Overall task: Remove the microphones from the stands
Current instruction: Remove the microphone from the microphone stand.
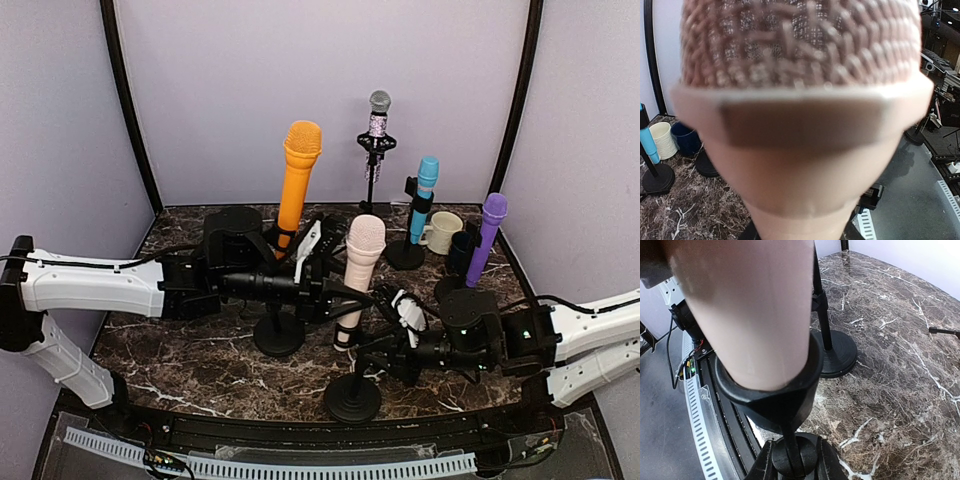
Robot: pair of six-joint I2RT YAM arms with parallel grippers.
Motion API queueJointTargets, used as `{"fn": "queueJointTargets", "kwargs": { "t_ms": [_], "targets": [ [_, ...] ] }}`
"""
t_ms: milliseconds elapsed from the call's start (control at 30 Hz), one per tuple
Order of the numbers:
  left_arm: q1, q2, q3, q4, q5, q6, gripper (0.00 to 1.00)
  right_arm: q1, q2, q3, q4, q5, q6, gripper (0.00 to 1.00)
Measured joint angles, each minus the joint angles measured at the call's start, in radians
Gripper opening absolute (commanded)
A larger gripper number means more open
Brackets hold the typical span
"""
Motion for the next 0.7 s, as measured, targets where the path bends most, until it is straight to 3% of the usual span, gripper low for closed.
{"fn": "queueJointTargets", "kwargs": {
  "t_ms": [700],
  "targets": [
    [0.074, -0.005, 0.046, -0.104, 0.102, -0.002, 0.0, 0.018, 0.082, 0.003, 0.093, 0.062, 0.032, 0.0]
  ]
}}
